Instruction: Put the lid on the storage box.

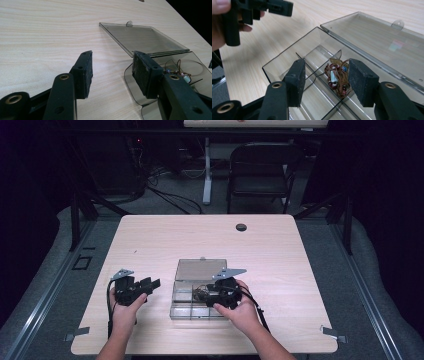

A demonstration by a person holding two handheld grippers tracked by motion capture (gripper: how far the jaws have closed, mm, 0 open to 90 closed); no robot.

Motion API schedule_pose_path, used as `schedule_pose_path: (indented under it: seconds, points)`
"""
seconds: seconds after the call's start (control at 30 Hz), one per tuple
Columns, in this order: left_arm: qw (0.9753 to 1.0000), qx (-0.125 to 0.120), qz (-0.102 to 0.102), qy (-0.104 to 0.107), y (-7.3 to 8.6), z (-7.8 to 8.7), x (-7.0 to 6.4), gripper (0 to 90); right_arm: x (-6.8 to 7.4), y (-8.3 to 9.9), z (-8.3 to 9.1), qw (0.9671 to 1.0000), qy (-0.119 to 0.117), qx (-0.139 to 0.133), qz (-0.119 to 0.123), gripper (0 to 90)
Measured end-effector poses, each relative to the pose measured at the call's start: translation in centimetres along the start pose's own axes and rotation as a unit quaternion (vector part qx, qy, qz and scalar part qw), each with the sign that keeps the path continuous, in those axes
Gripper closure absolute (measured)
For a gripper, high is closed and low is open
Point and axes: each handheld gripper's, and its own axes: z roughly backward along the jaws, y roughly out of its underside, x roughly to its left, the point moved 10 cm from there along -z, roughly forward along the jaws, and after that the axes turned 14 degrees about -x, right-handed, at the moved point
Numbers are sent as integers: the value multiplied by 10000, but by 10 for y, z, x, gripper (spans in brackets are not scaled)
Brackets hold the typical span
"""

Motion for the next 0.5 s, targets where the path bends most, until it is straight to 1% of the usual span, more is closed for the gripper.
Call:
schedule_pose_path:
  seconds: [0.07, 0.17, 0.2, 0.27, 0.37, 0.5]
  points:
    - [10000, -18, 6, 0, 0, 0, 0, 510, -2, -4, 3, 9999, 33, -94, -16, 483]
    - [10000, -6, 7, -23, 0, 1, -1, 510, -7, -8, 7, 9998, 165, -111, 43, 489]
    - [10000, -11, 7, -25, 0, 1, -1, 510, -9, -9, 8, 9996, 223, -112, 103, 495]
    - [10000, -28, 13, -23, 0, 0, -1, 510, -14, -10, 10, 9993, 328, -88, 179, 510]
    - [10000, -34, 23, -30, 0, 0, -1, 510, -17, -10, 11, 9989, 397, -61, 248, 535]
    - [10000, -18, 22, -32, 1, 1, 0, 510, -18, -8, 10, 9987, 435, 3, 257, 556]
